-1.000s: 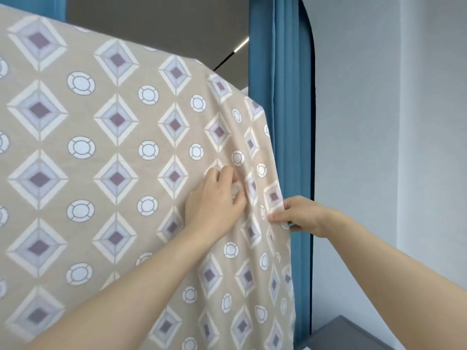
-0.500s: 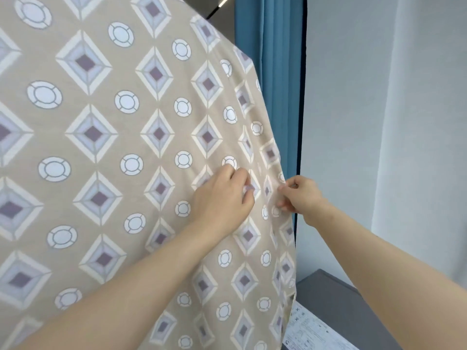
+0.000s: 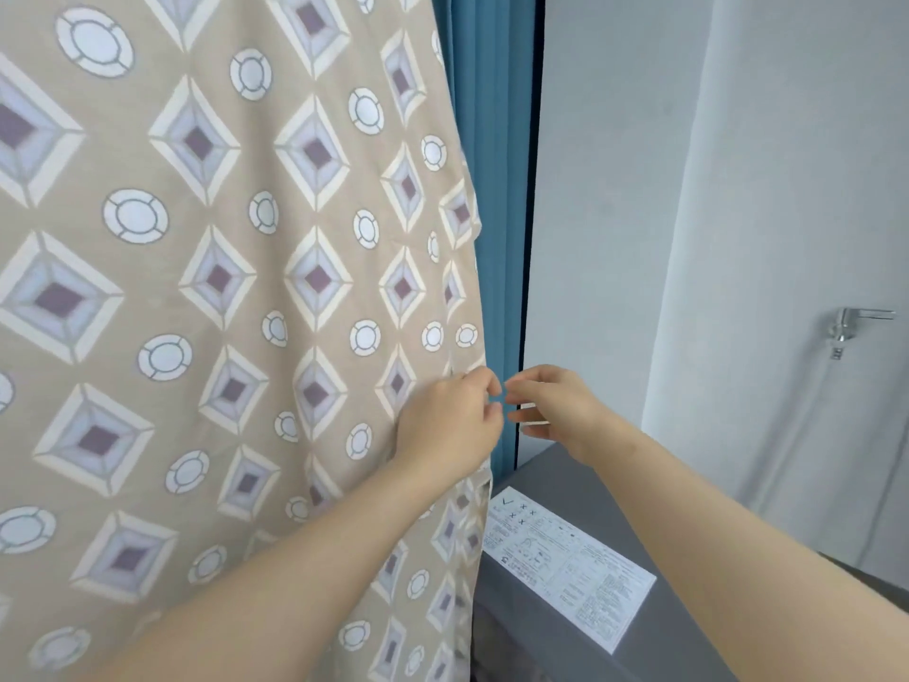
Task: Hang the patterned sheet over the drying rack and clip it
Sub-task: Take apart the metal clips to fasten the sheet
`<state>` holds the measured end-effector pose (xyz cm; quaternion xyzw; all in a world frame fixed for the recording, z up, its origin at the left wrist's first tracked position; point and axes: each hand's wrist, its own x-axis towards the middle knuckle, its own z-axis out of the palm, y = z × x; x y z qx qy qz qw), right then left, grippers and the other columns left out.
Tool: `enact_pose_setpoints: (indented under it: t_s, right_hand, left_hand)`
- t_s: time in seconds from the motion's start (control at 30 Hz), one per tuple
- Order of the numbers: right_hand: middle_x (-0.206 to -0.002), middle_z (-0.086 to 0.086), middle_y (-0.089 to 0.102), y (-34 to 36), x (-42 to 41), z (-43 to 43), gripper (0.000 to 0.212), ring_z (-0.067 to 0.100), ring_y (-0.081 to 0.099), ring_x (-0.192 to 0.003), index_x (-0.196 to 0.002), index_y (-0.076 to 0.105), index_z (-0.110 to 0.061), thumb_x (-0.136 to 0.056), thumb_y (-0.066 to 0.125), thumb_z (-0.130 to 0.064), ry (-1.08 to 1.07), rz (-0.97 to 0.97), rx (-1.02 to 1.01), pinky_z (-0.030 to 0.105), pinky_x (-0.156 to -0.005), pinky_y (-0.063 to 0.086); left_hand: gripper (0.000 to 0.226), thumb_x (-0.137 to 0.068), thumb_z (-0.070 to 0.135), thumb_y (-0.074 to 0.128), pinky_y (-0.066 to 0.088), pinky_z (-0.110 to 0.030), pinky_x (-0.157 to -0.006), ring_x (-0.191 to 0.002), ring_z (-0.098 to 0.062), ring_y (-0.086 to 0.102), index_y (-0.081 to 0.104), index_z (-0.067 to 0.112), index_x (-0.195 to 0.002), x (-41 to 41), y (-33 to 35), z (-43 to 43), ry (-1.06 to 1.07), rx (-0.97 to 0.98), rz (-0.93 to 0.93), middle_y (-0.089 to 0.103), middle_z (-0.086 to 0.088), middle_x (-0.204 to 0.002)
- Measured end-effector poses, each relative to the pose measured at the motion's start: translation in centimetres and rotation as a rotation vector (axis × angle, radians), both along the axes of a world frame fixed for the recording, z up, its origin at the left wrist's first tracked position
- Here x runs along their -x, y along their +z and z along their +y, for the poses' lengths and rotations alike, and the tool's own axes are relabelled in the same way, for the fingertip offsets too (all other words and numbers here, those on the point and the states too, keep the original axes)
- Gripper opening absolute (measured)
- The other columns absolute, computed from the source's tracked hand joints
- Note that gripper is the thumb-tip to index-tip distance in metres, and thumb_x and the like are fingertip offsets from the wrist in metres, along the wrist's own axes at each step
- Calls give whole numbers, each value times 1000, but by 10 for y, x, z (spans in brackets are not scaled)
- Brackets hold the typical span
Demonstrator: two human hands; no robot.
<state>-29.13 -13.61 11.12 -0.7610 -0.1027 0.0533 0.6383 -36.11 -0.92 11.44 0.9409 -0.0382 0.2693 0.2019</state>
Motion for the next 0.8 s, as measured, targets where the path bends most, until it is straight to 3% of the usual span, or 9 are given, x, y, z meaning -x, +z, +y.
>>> enact_pose_setpoints:
  t_s: [0.13,0.37,0.53,0.67,0.8]
  right_hand:
    - [-87,3,60,-41,12,-18,7,16,58,-71,-94,56,-12,-90,57,-18,-71,86,10,24,-63,47]
    - [-80,-1,58,-113,38,-63,2,13,55,-67,-88,57,-13,-87,57,-11,-246,183,88,24,-60,43]
    - [-76,-4,56,-156,50,-116,9,15,52,-68,-78,57,-17,-86,55,-13,-466,230,187,26,-64,42]
    - [-85,-6,57,-172,58,-162,8,16,52,-78,-91,59,-17,-88,51,-15,-614,235,307,22,-56,39]
    - [-98,0,62,-184,54,-206,10,21,55,-90,-91,57,-21,-86,50,-16,-674,299,443,28,-76,46]
  left_hand:
    - [18,-90,24,47,50,-32,-79,-91,-18,61,57,27,-104,-6,-35,-13,-67,177,171,66,11,-97]
    - [9,-90,23,48,52,-36,-80,-85,-19,66,52,31,-91,-18,-111,-50,-235,311,434,58,14,-80]
    - [11,-89,23,49,52,-34,-78,-83,-19,67,52,33,-91,-24,-144,-94,-339,345,569,60,13,-87]
    - [19,-91,20,46,47,-28,-79,-90,-15,59,56,27,-104,-33,-164,-130,-378,291,637,58,14,-95]
    - [25,-90,18,44,45,-26,-80,-92,-14,56,56,25,-111,-52,-179,-170,-405,183,648,57,9,-114]
